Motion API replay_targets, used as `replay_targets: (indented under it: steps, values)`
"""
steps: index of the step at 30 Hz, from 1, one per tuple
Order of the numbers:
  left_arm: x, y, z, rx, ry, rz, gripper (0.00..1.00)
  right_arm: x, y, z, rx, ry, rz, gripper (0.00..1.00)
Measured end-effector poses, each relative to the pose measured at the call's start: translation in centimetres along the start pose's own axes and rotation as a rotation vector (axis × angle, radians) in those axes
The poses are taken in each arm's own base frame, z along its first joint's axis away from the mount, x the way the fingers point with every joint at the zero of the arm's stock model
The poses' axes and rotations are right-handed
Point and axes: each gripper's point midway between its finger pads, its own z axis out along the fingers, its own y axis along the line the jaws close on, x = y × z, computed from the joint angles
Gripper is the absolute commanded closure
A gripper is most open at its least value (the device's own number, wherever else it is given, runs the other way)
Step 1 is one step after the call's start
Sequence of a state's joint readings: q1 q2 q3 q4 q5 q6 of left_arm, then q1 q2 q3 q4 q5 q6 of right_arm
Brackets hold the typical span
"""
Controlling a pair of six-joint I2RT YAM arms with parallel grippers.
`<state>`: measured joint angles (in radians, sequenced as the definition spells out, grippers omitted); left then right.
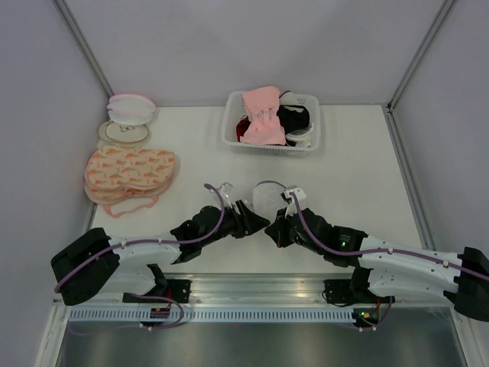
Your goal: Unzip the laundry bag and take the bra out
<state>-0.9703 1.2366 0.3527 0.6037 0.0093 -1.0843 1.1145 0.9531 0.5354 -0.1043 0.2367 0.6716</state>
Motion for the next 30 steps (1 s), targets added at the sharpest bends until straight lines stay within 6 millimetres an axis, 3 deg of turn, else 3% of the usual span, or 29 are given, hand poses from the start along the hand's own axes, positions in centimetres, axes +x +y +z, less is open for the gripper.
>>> replay_targets:
  steps: [3,4,6,13,24,30]
  values:
    - [-0.2,-0.2,0.1,0.003,-0.010,-0.005,0.66,0.1,0.1,0.0,-0.006,0.006,-0.005,1.00]
    - [-0.2,-0.1,0.1,0.000,-0.013,-0.009,0.80,0.1,0.1,-0.1,-0.006,0.007,-0.007,1.00]
    - [-0.3,-0.2,0.1,-0.001,-0.018,-0.016,0.91,0.2,0.0,-0.2,-0.005,0.011,-0.008,1.00]
    - [-0.6,-0.4,-0.1,-0.002,-0.034,-0.016,0.94,0.7,-1.1,-1.0,0.034,0.023,-0.007,0.99]
    - [-1.9,-0.7,-1.5,-0.017,-0.076,0.034,0.94,2.0,-8.0,-2.3,0.399,0.048,-0.006,1.00]
    - [-3.3,0.2,-1.1,-0.040,-0.075,0.120,0.94,1.5,-8.8,-2.1,0.446,0.016,-0.016,0.99]
